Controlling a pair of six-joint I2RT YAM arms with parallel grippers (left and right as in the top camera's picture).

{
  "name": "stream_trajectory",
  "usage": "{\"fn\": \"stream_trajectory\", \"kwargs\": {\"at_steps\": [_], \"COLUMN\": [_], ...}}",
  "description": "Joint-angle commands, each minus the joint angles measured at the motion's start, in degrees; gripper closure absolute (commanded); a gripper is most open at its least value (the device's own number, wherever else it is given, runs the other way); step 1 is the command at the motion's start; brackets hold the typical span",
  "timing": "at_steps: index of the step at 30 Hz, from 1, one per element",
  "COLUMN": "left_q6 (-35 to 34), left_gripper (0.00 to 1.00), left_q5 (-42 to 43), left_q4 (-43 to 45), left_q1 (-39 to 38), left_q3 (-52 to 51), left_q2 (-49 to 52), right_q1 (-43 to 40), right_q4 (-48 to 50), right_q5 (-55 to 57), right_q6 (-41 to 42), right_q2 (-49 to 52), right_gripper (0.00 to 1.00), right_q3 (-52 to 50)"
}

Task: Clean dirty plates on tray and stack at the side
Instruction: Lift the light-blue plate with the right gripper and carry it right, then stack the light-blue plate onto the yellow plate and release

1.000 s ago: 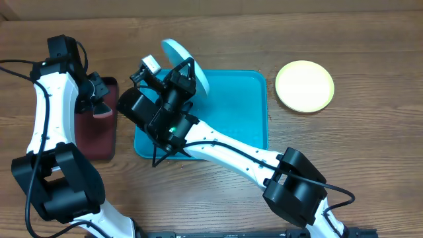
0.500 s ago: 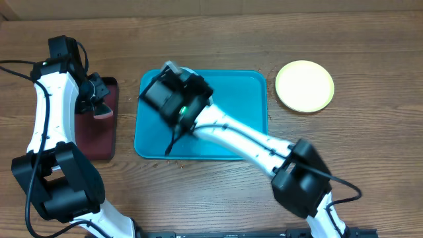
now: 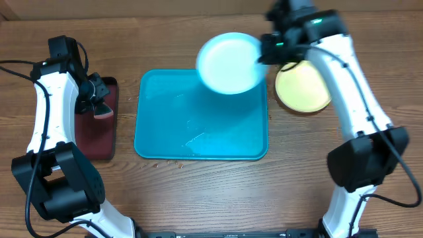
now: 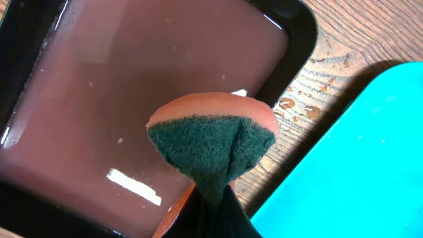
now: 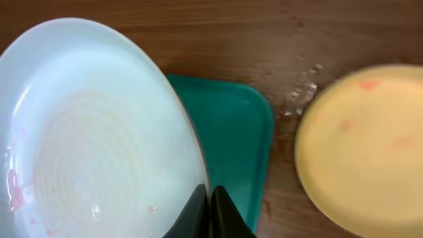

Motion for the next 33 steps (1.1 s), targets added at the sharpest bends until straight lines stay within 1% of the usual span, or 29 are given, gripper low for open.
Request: {"fn": "stream_trajectory", "kwargs": {"at_steps": [1,5,7,12,20,27,28,30,31,33], "left_q6": [-1.22,-1.20,-1.20,-1.20,-1.20,-1.20,-1.20,-1.22,-1.22,-1.20], "left_gripper": [0.96,0.96,0.96,0.96,0.96,0.96,0.96,0.96,0.96,0.96], "left_q5": [0.52,0.52,0.50,0.50,0.50,0.50,0.50,0.50,0.50,0.50], "left_q4": [0.11,0.04,0.07,0.07,0.07,0.09,0.09,0.09,0.09,0.22], "left_q1": [0.20,0.20,0.20,0.20,0.20,0.20,0.20,0.20,0.20,0.20], "left_q3": [0.55,0.55,0.55,0.55,0.55,0.55,0.55,0.55,0.55,0.55], "left_q2": [0.72,0.72,0.72,0.72,0.72,0.72,0.72,0.72,0.72,0.72], "right_q1": [-5.68,-13.35,-16.57,-21.33,-23.80,-24.02,-24.02,-24.02,-24.02,-23.85], "right_q4": [-1.31,-3.54,-3.98,-2.36,5.55,10.27,10.38,10.71,10.84,11.21], "right_q5": [-5.46,-1.29,-1.09,0.52,3.23,5.33,5.35,5.35,5.33,5.20], "right_q6": [0.79,0.81,0.81,0.81,0.81,0.81,0.81,0.81,0.81,0.81], "right_q2": [-1.36,-1.29,-1.07,-0.98,-0.98,-0.98,-0.96,-0.96,-0.96,-0.94], "right_gripper": [0.96,0.96,0.96,0.96,0.96,0.96,0.94,0.69,0.66,0.54], "right_q3": [0.37,-0.04,-0.70,-6.23,-18.34,-22.56,-22.60,-22.60,-22.60,-22.60]}}
